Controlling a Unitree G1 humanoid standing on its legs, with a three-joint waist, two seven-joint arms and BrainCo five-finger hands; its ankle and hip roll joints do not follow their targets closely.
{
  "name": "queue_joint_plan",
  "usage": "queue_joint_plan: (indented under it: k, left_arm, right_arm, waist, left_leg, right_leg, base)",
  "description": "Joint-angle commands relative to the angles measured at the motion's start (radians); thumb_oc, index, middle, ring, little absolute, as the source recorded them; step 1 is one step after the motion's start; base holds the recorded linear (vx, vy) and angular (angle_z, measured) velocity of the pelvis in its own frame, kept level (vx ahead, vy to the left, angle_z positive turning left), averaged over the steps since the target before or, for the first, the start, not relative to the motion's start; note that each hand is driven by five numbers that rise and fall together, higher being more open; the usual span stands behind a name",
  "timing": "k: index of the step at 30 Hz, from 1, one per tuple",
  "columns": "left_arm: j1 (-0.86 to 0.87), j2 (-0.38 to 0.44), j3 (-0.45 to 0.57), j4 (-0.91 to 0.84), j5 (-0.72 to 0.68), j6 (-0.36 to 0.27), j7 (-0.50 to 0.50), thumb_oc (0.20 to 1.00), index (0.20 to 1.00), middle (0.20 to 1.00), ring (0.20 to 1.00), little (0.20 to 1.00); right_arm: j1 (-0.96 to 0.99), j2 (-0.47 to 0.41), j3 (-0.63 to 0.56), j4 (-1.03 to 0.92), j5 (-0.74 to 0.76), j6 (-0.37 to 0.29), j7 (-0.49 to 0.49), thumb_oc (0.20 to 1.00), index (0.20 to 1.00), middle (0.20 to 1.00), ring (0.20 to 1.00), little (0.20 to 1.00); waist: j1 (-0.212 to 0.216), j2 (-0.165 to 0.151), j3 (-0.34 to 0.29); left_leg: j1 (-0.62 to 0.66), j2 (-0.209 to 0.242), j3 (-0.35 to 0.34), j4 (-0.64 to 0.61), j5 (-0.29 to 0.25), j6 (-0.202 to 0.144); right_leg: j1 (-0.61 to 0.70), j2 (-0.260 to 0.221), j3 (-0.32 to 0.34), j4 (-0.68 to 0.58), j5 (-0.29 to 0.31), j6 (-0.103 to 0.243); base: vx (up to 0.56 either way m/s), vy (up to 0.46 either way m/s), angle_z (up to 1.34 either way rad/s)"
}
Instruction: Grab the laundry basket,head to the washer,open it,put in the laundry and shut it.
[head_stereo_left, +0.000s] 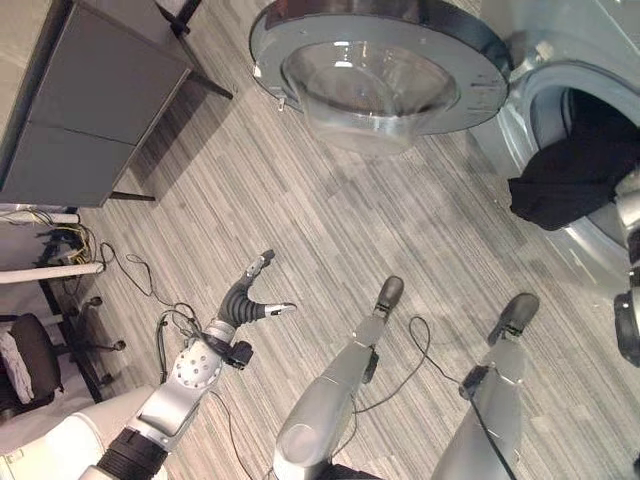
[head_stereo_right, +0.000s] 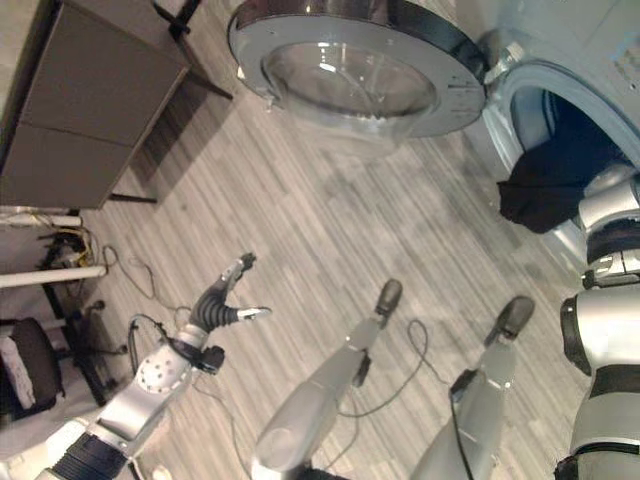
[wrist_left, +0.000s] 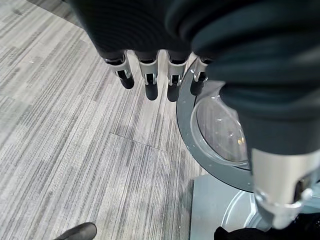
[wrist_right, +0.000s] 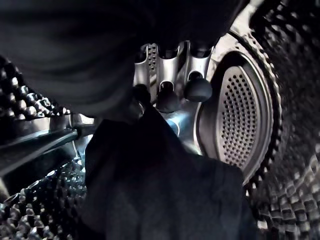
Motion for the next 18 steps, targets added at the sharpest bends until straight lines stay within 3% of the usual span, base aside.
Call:
queue_joint_plan:
  k: [1,5,8,9,10,12,15,18]
  left_arm:
    - [-0.03,-0.025,-0.026,-0.005,-0.02,-0.014,-0.01,1.0,1.0,1.0,1.0,1.0]
    - [-0.007,-0.033,-0.017,-0.012,-0.025,0.025,-0.039,1.0,1.0,1.0,1.0,1.0]
    - [0.008,-0.019,-0.017,-0.017,-0.012,0.026,-0.053,1.0,1.0,1.0,1.0,1.0]
    - [0.01,-0.021,-0.017,-0.018,-0.003,0.026,-0.055,1.0,1.0,1.0,1.0,1.0]
    - [0.013,-0.016,-0.017,-0.018,-0.002,0.026,-0.055,1.0,1.0,1.0,1.0,1.0]
    - [0.013,-0.016,-0.009,-0.017,0.001,0.021,-0.05,1.0,1.0,1.0,1.0,1.0]
    - [0.021,-0.011,-0.007,-0.016,0.001,0.019,-0.051,1.0,1.0,1.0,1.0,1.0]
    - [0.024,-0.026,0.01,-0.005,-0.004,0.007,-0.057,1.0,1.0,1.0,1.0,1.0]
  right_arm:
    - [-0.358,-0.155,0.116,0.093,0.457,-0.219,0.358,1.0,1.0,1.0,1.0,1.0]
    - [-0.213,-0.064,-0.085,0.059,0.94,-0.349,0.518,1.0,1.0,1.0,1.0,1.0]
    - [-0.106,-0.007,-0.208,0.026,1.127,-0.432,0.58,1.0,1.0,1.0,1.0,1.0]
    - [-0.024,0.083,-0.339,-0.057,1.372,-0.53,0.644,1.0,1.0,1.0,1.0,1.0]
    - [-0.01,0.087,-0.347,-0.063,1.379,-0.535,0.648,1.0,1.0,1.0,1.0,1.0]
    - [0.066,0.161,-0.414,-0.175,1.474,-0.615,0.689,1.0,1.0,1.0,1.0,1.0]
    - [0.134,0.204,-0.437,-0.267,1.468,-0.641,0.701,1.0,1.0,1.0,1.0,1.0]
    - [0.315,0.248,-0.447,-0.479,1.309,-0.697,0.702,1.0,1.0,1.0,1.0,1.0]
  waist:
    - [-0.018,0.029,-0.028]
    - [-0.037,0.019,-0.015]
    - [-0.038,0.005,-0.011]
    - [-0.042,0.002,-0.004]
    - [-0.041,-0.003,-0.006]
    - [-0.041,-0.006,-0.002]
    - [-0.044,-0.015,0.0]
    - [-0.064,-0.019,0.017]
  left_leg:
    - [0.056,0.058,0.036,-0.057,-0.058,-0.02]
    - [0.065,0.064,0.054,-0.06,-0.066,-0.021]
    - [0.068,0.066,0.058,-0.057,-0.072,-0.021]
    - [0.072,0.066,0.06,-0.057,-0.08,-0.021]
    - [0.073,0.066,0.06,-0.057,-0.08,-0.021]
    - [0.077,0.065,0.063,-0.053,-0.087,-0.02]
    - [0.08,0.065,0.065,-0.049,-0.089,-0.019]
    - [0.081,0.063,0.066,-0.04,-0.09,-0.017]
  right_leg:
    - [0.012,0.065,0.045,0.177,-0.242,-0.029]
    - [0.024,0.074,0.046,0.159,-0.239,-0.036]
    - [0.035,0.079,0.045,0.146,-0.238,-0.038]
    - [0.044,0.083,0.048,0.136,-0.237,-0.037]
    - [0.047,0.084,0.048,0.135,-0.237,-0.037]
    - [0.057,0.087,0.048,0.125,-0.234,-0.036]
    - [0.064,0.088,0.048,0.12,-0.231,-0.035]
    - [0.073,0.084,0.049,0.112,-0.225,-0.033]
  base:
    - [0.02,0.003,0.04]
    - [0.01,0.001,0.04]
    - [0.01,-0.025,-0.02]
    - [0.02,-0.034,-0.04]
    - [0.02,-0.018,-0.09]
    - [0.01,0.006,-0.09]
    - [0.0,-0.002,-0.06]
    - [-0.01,-0.006,-0.05]
